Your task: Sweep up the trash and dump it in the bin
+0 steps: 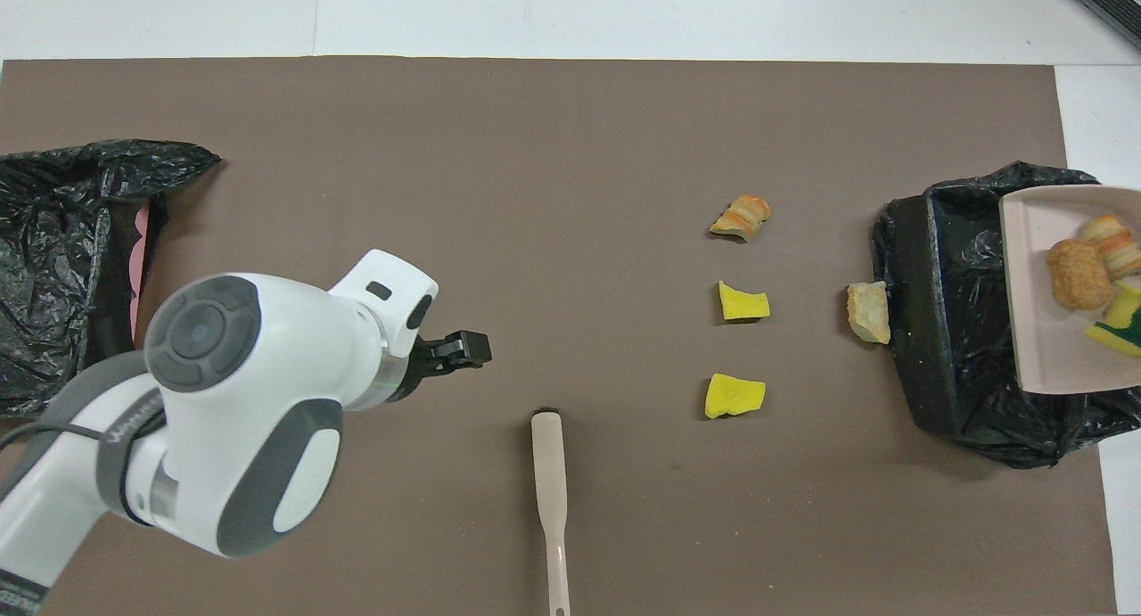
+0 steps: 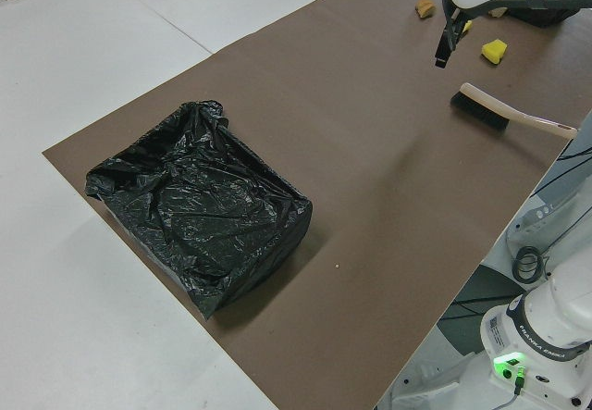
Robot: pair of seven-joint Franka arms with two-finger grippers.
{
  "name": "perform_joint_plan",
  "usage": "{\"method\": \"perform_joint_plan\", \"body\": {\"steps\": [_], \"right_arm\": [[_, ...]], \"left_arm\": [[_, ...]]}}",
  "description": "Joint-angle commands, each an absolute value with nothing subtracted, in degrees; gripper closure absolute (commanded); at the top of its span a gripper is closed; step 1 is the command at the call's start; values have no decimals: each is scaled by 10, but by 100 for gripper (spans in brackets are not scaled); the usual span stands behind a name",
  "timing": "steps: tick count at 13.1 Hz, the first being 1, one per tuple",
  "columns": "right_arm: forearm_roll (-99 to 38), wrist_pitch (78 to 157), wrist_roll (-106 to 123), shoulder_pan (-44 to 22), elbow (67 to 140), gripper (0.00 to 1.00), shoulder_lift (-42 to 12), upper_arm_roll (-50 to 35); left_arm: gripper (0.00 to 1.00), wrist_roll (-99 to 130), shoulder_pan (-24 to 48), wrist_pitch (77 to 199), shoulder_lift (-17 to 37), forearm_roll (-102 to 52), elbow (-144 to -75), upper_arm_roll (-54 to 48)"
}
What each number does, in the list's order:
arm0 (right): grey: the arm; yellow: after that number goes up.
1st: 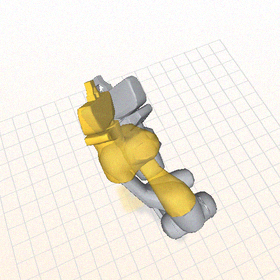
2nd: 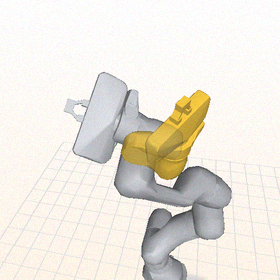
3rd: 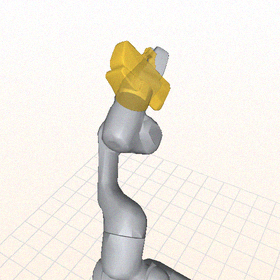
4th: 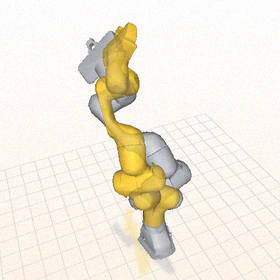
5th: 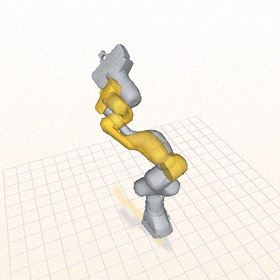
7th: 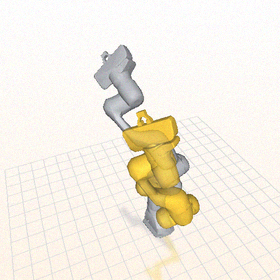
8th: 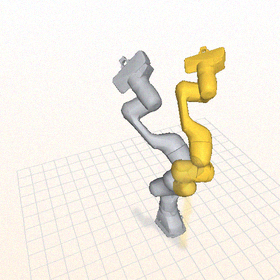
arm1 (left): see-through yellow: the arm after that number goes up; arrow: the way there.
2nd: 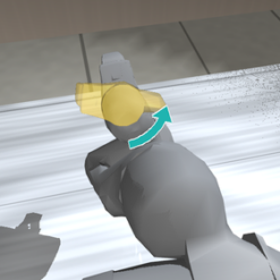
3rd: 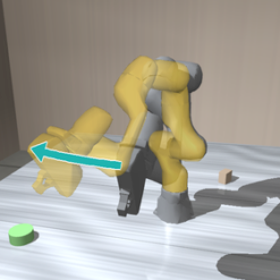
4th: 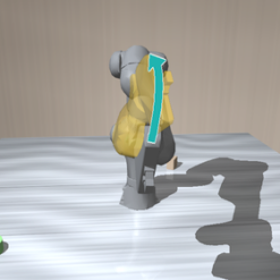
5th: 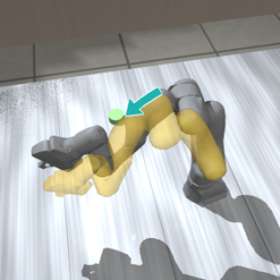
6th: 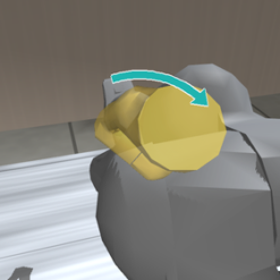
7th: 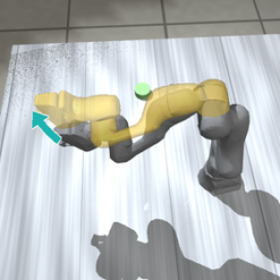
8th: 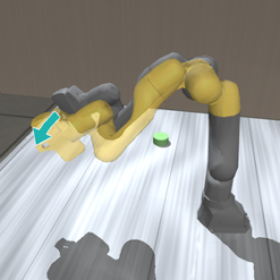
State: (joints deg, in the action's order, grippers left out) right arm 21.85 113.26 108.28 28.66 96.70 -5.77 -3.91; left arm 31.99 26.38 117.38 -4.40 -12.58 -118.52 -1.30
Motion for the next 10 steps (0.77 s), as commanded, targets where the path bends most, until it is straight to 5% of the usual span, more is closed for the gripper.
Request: {"method": "perform_joint_plan", "body": {"steps": [1, 5, 10], "right_arm": [[346, 1157, 981, 273, 1057, 100, -2, -48], [478, 1157, 807, 209, 1150, 100, 59, -48], [562, 1130, 770, 182, 1164, 100, 72, -48]], "left_arm": [[0, 262, 202, 1109, -12, -103, -1104, -19], [0, 186, 130, 1051, -8, -97, -1040, -18], [0, 29, 63, 932, -11, -28, -977, -18]]}}
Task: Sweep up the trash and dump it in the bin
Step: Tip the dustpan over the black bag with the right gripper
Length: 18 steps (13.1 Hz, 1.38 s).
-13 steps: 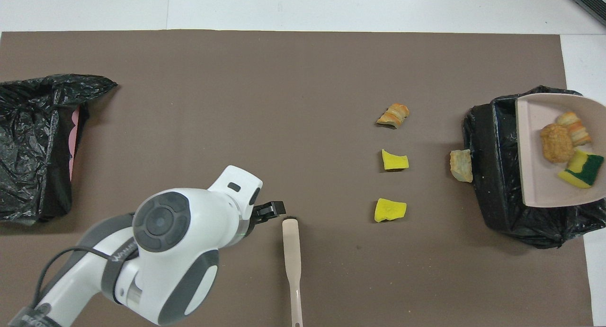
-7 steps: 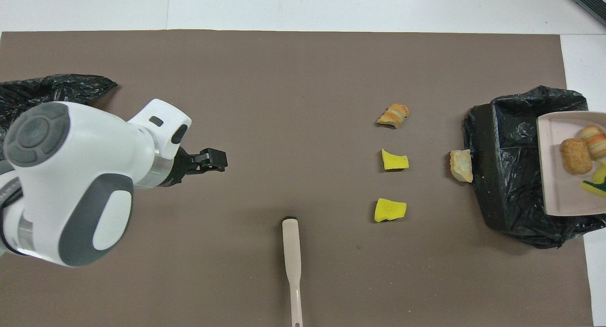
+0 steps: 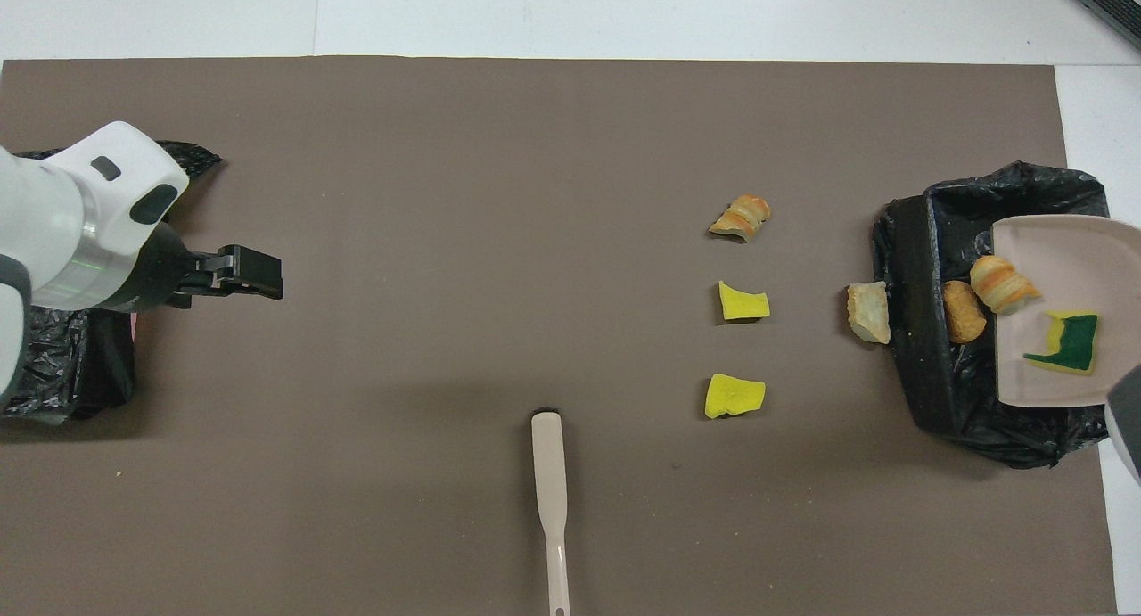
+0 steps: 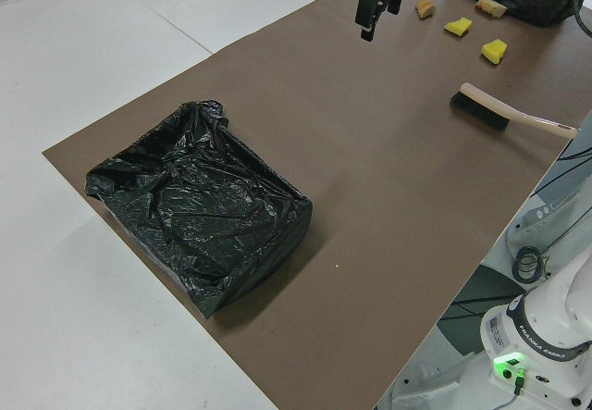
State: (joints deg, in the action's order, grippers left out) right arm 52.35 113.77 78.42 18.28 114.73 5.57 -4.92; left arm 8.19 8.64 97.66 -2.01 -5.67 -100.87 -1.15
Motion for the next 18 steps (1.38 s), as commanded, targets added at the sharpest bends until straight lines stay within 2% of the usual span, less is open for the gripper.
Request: {"method": "perform_joint_plan", "body": {"steps": [1, 6, 12, 15, 18], "right_arm": [[581, 1125, 770, 178, 1164, 100, 72, -48], [694, 1051, 756, 117, 1152, 100, 72, -49], [775, 1036, 755, 96, 1152, 100, 76, -54], [799, 998, 756, 65, 1147, 100, 76, -55], [796, 927, 764, 22, 1080, 100, 44, -56]], "left_arm": [[0, 4, 54, 917, -13, -29, -969, -18], [0, 0, 28, 883, 6, -28, -927, -18], [0, -4, 7, 912, 3, -24, -935, -18], [0, -2, 7, 917, 3, -24, -935, -18], [0, -2, 9, 917, 4, -24, -934, -18]]}}
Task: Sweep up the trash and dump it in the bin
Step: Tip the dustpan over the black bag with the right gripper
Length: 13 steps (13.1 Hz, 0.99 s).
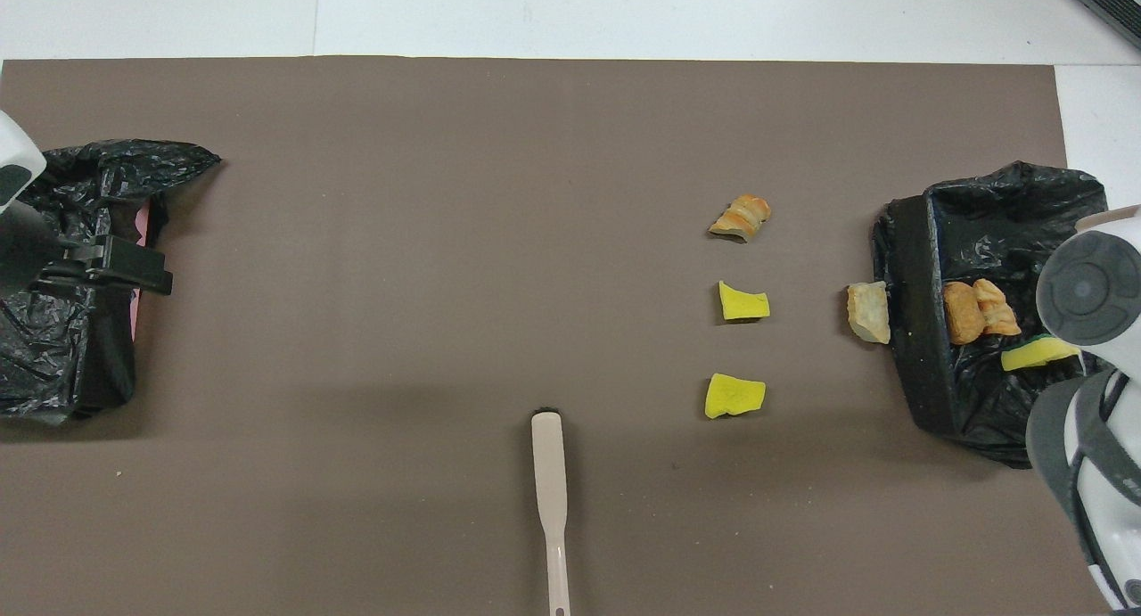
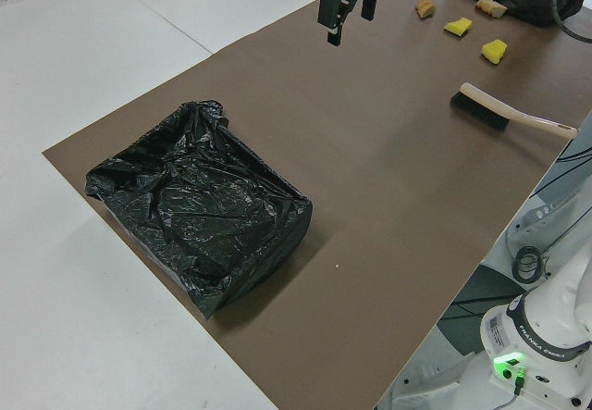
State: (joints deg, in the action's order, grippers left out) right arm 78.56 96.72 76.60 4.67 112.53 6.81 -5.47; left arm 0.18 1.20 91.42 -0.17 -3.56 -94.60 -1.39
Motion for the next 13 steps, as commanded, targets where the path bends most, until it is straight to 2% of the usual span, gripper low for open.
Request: {"method": "perform_joint_plan", "body": {"steps": [1, 8, 13], "right_arm": [[790, 912, 765, 14, 1063, 100, 34, -58], [652, 880, 710, -45, 889, 100, -70, -62], [466, 875, 485, -83, 868, 100, -78, -62]], "left_arm": [[0, -2, 8, 917, 4, -24, -935, -18], [0, -2, 8, 917, 4, -24, -935, -18], [0, -2, 8, 917, 4, -24, -935, -18]]}}
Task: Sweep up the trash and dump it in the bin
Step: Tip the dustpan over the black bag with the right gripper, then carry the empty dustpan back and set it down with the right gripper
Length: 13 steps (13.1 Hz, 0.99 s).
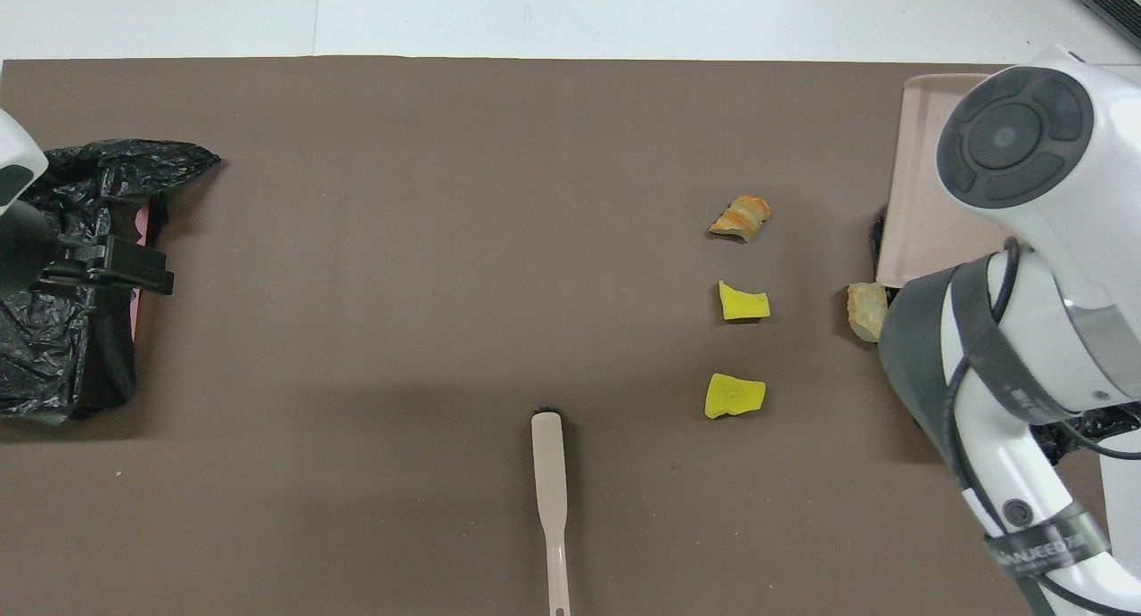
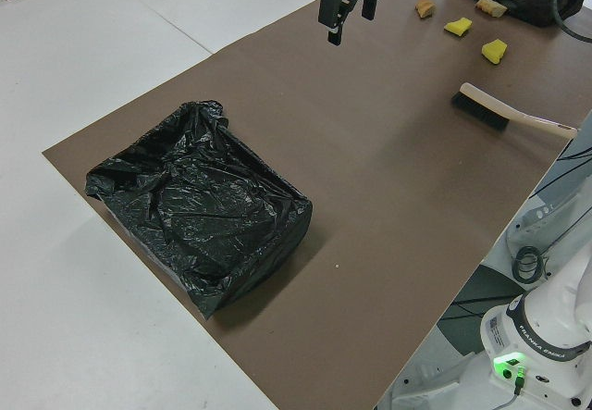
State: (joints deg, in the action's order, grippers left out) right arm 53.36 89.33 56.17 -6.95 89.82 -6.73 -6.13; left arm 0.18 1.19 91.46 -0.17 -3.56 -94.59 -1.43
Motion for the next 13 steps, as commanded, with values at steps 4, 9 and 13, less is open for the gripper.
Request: {"method": "perform_joint_plan", "body": {"steps": [4, 9, 13], "right_arm": [[295, 870, 257, -112, 837, 100, -114, -62], [172, 832, 5, -174, 652, 100, -263, -62], [101, 836, -191, -223, 600, 100, -341, -62]], "left_arm": [[0, -2, 7, 917, 4, -25, -935, -18], [0, -3, 8, 916, 4, -24, -935, -18], [0, -2, 8, 916, 4, -25, -935, -18]]}}
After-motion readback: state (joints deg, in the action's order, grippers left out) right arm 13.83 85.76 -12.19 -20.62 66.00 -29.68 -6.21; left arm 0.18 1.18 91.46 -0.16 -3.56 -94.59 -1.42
